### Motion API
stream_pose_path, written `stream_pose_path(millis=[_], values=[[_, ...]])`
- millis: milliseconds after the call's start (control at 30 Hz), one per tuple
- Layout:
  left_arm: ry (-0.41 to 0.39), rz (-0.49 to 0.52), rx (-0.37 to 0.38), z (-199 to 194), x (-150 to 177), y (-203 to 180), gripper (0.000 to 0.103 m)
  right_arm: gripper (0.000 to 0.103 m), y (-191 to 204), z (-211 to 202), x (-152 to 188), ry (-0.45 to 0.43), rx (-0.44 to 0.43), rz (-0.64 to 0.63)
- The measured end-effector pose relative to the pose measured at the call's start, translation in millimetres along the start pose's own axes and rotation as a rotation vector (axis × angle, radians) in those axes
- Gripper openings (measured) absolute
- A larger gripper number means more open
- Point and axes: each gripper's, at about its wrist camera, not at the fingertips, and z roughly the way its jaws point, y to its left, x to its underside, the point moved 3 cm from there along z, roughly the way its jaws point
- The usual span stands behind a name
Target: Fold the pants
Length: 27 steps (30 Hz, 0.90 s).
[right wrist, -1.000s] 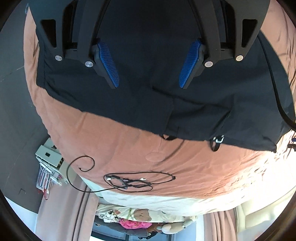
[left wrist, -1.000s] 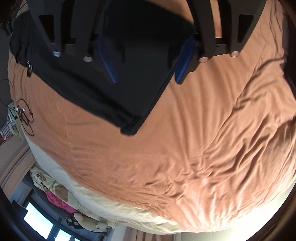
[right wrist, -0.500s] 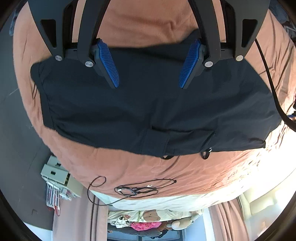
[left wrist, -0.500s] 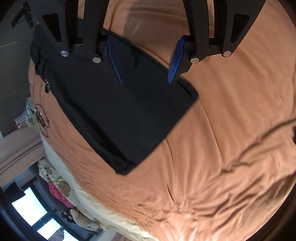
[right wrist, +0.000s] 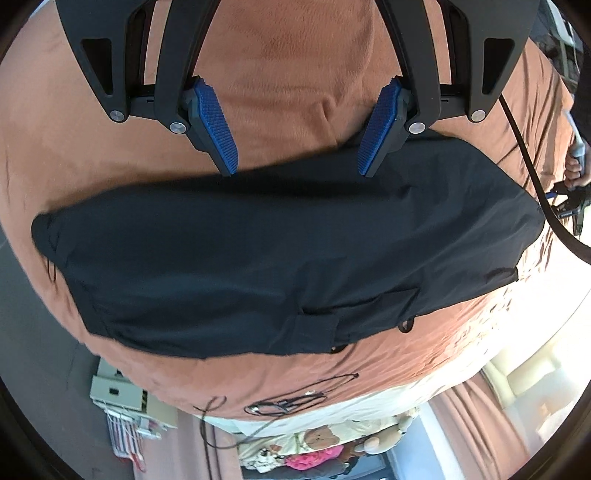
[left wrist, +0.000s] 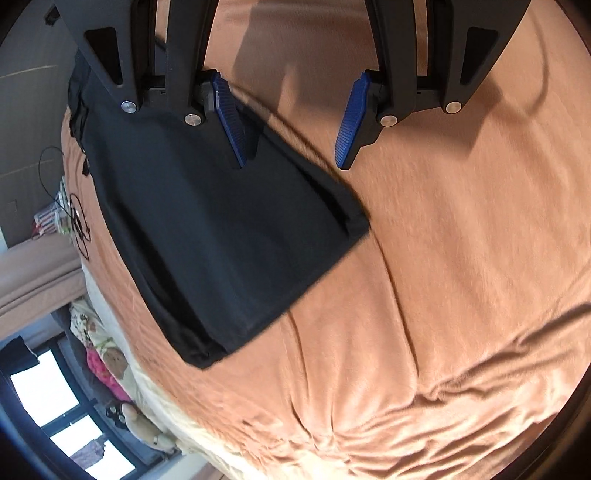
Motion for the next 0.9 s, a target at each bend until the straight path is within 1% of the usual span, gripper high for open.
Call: stream_pose_path(millis=[67, 133, 200, 300, 400, 467, 500, 567, 633, 700, 800, 900], values=[[-0.022, 0.008, -0.016, 0, -7, 1, 0.051, 0.066, -5, 4, 2, 0.005, -0.003, 0.020], [-0.032, -0.006, -0.010, 0, -14, 2, 0.046, 0.066, -10, 9, 4, 0.011, -0.003, 0.035], [-0.048, -0.007, 0.000, -3, -17, 2, 0.040, 0.066, -16, 13, 5, 0.017, -0.002, 0.044], [-0.093, 0.006, 0.016, -11, -18, -4, 0.038, 0.066, -21, 16, 6, 0.016, -0.006, 0.058], [-0.110, 0.011, 0.043, -15, -19, -7, 0.038, 0.066, -24, 15, 8, -0.002, -0.016, 0.074], [-0.118, 0.003, 0.037, -17, -19, -5, 0.038, 0.066, -26, 15, 10, -0.008, -0.024, 0.088], [-0.127, 0.003, 0.049, -20, -20, -5, 0.038, 0.066, -24, 16, 12, -0.010, -0.023, 0.092], [-0.150, 0.016, 0.049, -26, -22, -8, 0.038, 0.066, -25, 15, 16, -0.014, -0.022, 0.095], [-0.144, 0.024, 0.061, -28, -25, -9, 0.038, 0.066, -24, 14, 18, -0.016, -0.023, 0.094], [-0.130, 0.020, 0.057, -25, -27, -10, 0.038, 0.066, -25, 15, 20, -0.016, -0.027, 0.096], [-0.113, 0.003, 0.064, -16, -28, -9, 0.038, 0.066, -26, 18, 22, -0.012, -0.036, 0.108], [-0.103, -0.024, 0.073, -5, -23, -3, 0.038, 0.066, -26, 22, 24, -0.009, -0.051, 0.117]])
